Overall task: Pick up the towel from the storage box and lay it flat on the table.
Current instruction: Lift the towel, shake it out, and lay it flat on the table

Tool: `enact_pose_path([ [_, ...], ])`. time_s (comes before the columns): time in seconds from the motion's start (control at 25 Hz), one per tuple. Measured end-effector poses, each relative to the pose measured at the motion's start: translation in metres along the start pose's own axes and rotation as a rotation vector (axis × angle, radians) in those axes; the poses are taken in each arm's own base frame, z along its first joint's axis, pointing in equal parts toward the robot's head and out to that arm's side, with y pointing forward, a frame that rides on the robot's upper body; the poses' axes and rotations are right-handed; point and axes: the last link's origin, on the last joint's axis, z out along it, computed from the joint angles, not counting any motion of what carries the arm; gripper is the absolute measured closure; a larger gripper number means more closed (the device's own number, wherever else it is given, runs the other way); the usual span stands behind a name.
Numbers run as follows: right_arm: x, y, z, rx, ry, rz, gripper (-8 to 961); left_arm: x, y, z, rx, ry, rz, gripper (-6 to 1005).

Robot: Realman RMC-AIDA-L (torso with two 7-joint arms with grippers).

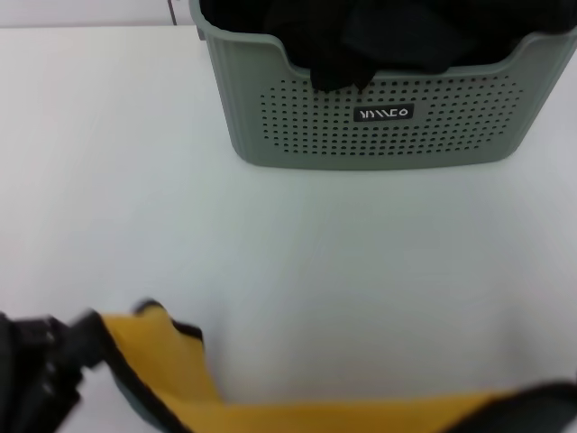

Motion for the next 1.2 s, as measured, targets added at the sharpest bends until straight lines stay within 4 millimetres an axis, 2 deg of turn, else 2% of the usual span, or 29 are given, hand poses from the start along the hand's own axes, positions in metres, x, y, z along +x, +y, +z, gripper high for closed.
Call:
enact_pose_path([
  [0.2,0.009,0.000,-0.002,-0.049,-0.079,0.032,953,-0.005,0.004,0.005,-0.098,-0.099,-0.014,984],
  [0.32,0.027,-0.013,-0.006,0.004,-0.089,0.126,953,-0.008,-0.006,0.008,-0.092,-0.108,-0.025,983],
  [0.36,0.033,-0.018,-0.006,0.025,-0.090,0.150,953,-0.009,-0.012,0.009,-0.075,-0.100,-0.033,983],
  [0.4,0.041,-0.027,-0.006,0.069,-0.085,0.181,953,-0.015,-0.036,0.016,-0.018,-0.086,-0.071,983],
  [0.44,0.050,-0.035,-0.007,0.103,-0.086,0.209,953,-0.015,-0.036,0.016,-0.018,-0.086,-0.071,983],
  [0.56,0.071,-0.055,-0.005,0.161,-0.091,0.267,953,-0.026,-0.063,0.032,0.031,-0.115,-0.099,983],
  [0.68,0.087,-0.076,-0.001,0.203,-0.102,0.313,953,-0.037,-0.088,0.057,0.047,-0.179,-0.102,983],
  [0.8,0.102,-0.097,0.003,0.276,-0.073,0.351,953,-0.048,-0.105,0.075,0.096,-0.235,-0.100,983],
  [0.96,0.116,-0.113,0.002,0.385,-0.020,0.380,953,-0.069,-0.132,0.098,0.213,-0.339,-0.092,983],
  [1.2,0.136,-0.132,-0.001,0.514,0.025,0.434,952,-0.086,-0.157,0.114,0.333,-0.457,-0.036,982],
])
